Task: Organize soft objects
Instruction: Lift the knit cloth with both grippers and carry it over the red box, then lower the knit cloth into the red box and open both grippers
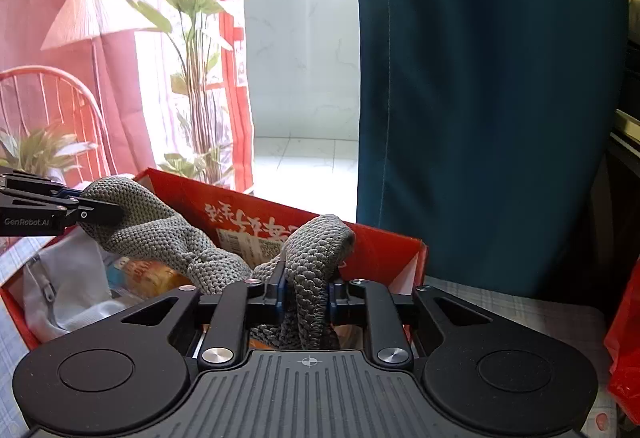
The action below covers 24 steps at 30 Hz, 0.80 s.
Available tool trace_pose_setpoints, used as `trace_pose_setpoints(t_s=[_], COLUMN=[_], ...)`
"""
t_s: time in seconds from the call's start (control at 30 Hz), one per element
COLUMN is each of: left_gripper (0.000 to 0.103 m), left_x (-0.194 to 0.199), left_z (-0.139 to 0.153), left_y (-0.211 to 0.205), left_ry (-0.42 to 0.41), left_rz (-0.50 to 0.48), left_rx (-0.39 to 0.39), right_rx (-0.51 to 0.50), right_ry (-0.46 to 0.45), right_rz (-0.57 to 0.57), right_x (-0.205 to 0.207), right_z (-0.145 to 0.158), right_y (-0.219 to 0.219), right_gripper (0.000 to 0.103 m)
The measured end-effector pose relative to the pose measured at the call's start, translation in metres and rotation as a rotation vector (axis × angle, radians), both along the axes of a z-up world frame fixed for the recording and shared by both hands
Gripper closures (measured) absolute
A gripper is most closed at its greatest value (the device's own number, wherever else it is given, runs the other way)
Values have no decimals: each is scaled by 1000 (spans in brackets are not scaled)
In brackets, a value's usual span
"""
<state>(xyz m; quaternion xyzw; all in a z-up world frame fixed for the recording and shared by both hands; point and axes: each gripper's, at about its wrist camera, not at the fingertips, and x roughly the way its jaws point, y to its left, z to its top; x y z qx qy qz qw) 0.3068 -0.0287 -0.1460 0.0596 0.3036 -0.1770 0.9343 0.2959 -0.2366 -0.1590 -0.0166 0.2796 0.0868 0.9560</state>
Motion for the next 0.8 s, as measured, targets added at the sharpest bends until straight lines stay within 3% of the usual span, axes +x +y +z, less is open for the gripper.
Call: trace_pose_setpoints(t_s=[0.07,0.2,0.37,0.53,0.73,0.8], left_gripper=[82,51,46,24,6,5], left_x=[0,-6,-17,-35,-60,-67], left_z=[-2,2,10,20,29,30], left_y=[0,1,-1,-5,-5,-4], left_ry=[-2,-31,-46,-63,-57,-50], left_rz=[-7,-10,-6,8,21,26], left_rx=[4,4,8,26,42,46], right_rx=[-2,16,6,-9,1,-16], right_ry=[5,12,6,9,11,6], right_rz=[-6,-10,1,-6,-34,-47], right_x=[1,-1,-12,-29,-51,-59], right_z=[-3,-4,3,12,19,21], right_y=[0,-1,4,7,8,11], right_gripper=[74,66,60,49,29,15])
